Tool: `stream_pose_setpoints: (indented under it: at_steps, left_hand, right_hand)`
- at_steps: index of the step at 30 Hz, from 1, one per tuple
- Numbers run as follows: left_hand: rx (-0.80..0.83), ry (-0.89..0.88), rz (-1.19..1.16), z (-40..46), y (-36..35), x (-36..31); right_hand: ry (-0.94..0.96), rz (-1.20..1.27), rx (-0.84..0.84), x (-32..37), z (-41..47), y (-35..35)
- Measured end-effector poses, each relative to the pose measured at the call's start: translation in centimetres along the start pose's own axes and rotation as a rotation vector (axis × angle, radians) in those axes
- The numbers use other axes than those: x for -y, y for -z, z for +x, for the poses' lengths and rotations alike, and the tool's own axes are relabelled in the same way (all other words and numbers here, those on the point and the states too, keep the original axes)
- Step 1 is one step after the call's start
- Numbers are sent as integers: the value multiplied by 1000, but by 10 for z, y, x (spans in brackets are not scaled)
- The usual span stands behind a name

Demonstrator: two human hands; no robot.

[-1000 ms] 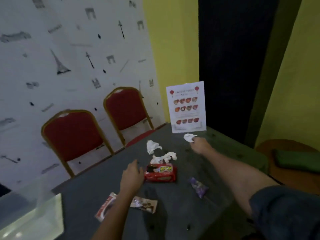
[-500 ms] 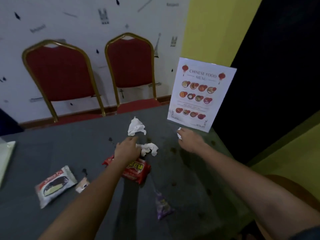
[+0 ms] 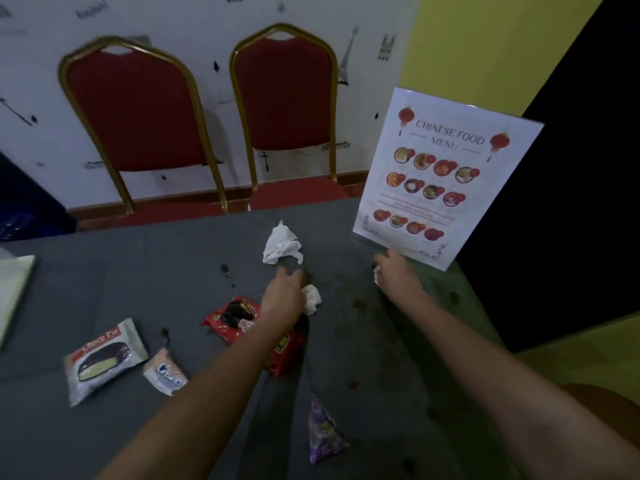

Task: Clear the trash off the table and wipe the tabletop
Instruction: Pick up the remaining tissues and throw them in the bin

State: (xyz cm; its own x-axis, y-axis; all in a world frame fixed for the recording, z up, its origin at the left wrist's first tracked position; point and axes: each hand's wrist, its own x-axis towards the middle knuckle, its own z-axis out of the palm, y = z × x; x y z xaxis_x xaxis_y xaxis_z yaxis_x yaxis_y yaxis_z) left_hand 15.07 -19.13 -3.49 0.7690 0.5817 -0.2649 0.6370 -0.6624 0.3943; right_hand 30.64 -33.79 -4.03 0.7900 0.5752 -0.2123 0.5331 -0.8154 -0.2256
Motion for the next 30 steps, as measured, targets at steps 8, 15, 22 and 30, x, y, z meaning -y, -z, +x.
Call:
stream_pose_setpoints:
  at_steps: [8, 15, 22, 30]
  left_hand:
    - [-63, -3, 49, 88, 52, 12]
    - [126, 41, 216, 102, 46, 10]
    - [133, -24, 174, 92, 48, 35]
    - [150, -139, 127, 83, 38, 40]
  right_hand:
    - [-38, 301, -93, 19, -5, 9]
    - [2, 423, -93, 37, -28, 11]
    - [-21, 468, -81, 59, -29, 2]
    - [-62, 487, -53, 59, -24, -4]
